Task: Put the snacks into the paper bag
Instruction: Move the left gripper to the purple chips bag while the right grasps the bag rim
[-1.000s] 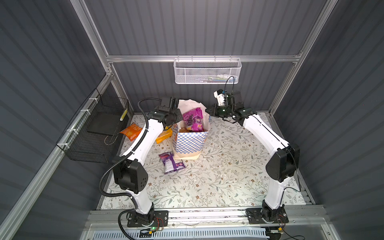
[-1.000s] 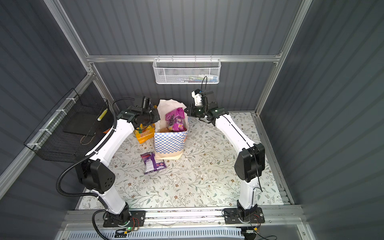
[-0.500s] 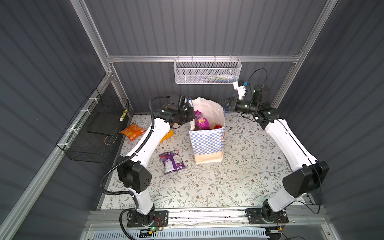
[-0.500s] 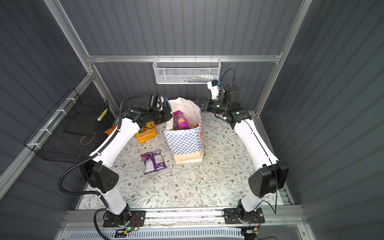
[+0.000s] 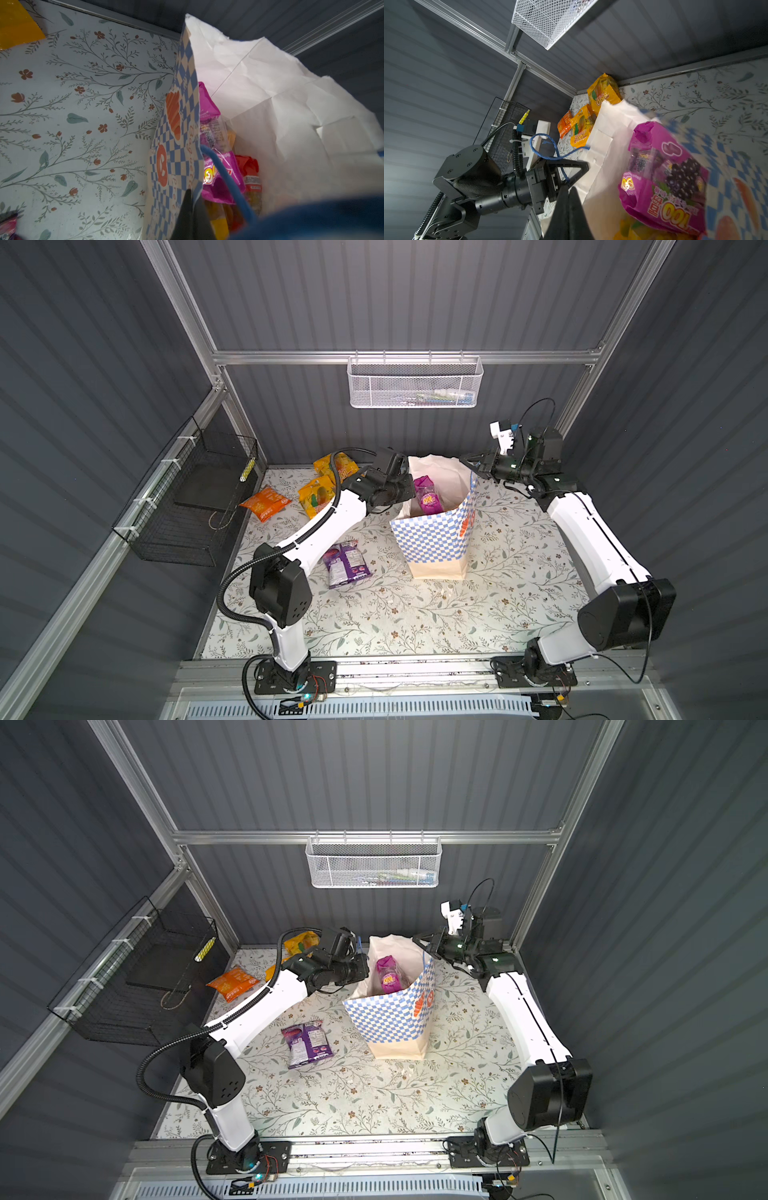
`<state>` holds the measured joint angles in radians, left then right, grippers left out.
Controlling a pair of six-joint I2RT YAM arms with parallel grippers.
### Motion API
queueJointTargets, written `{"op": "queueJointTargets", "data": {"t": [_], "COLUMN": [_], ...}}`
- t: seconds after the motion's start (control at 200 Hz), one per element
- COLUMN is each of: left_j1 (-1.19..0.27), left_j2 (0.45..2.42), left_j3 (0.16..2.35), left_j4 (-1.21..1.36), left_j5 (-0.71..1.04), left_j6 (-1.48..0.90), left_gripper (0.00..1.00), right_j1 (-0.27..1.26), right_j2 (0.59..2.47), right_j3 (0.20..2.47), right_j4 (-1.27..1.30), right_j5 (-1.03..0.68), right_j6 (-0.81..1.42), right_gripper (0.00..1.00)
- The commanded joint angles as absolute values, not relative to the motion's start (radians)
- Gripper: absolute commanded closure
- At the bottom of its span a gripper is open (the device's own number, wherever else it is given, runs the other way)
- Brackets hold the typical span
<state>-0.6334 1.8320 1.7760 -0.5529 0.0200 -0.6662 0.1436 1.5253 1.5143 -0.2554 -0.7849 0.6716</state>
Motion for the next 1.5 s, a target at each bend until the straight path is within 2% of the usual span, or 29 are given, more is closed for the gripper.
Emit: {"op": "queueJointTargets", "data": {"t": [0.0, 0.2, 0.43, 0.475, 0.53, 0.585, 0.741, 0.971, 1.311, 1.401, 1.491], "left_j1": [-0.646, -0.704, -0.710, -0.708, -0.710, -0.710, -0.710, -0.708, -0.705, -0.644, -0.512], "left_j2": [1.814, 1.687, 1.640, 1.652, 1.654, 1.635, 1.566, 1.364, 1.051, 1.019, 0.984], "left_j3": [1.875, 1.753, 1.559, 1.584, 1.615, 1.623, 1.644, 1.535, 1.144, 1.036, 0.889], "left_j4": [-0.510, -0.439, -0.386, -0.421, -0.444, -0.436, -0.456, -0.497, -0.713, -0.744, -0.667], "left_j5": [0.038, -0.042, -0.169, -0.178, -0.166, -0.146, -0.105, -0.166, -0.465, -0.407, -0.213], "left_j6": [-0.640, -0.627, -0.623, -0.607, -0.585, -0.570, -0.532, -0.480, -0.632, -0.677, -0.710], "left_gripper": [1.00, 1.00, 1.00, 0.85, 0.57, 0.35, 0.01, 0.00, 0.00, 0.00, 0.00], "right_j1": [0.147, 0.147, 0.147, 0.147, 0.147, 0.147, 0.147, 0.152, 0.153, 0.159, 0.172], "right_j2": [1.478, 1.422, 1.403, 1.401, 1.386, 1.360, 1.288, 1.179, 1.194, 1.183, 1.166], "right_j3": [1.565, 1.520, 1.318, 1.297, 1.278, 1.258, 1.237, 1.207, 1.195, 1.184, 1.153], "right_j4": [-0.165, -0.161, -0.095, -0.091, -0.083, -0.082, -0.106, -0.106, -0.109, -0.116, -0.099], "right_j5": [-0.787, -0.761, -0.713, -0.716, -0.708, -0.680, -0.620, -0.589, -0.592, -0.567, -0.535], "right_j6": [0.672, 0.667, 0.655, 0.658, 0.657, 0.649, 0.623, 0.617, 0.627, 0.629, 0.648], "right_gripper": [1.00, 1.00, 1.00, 1.00, 1.00, 1.00, 1.00, 1.00, 1.00, 1.00, 1.00]}}
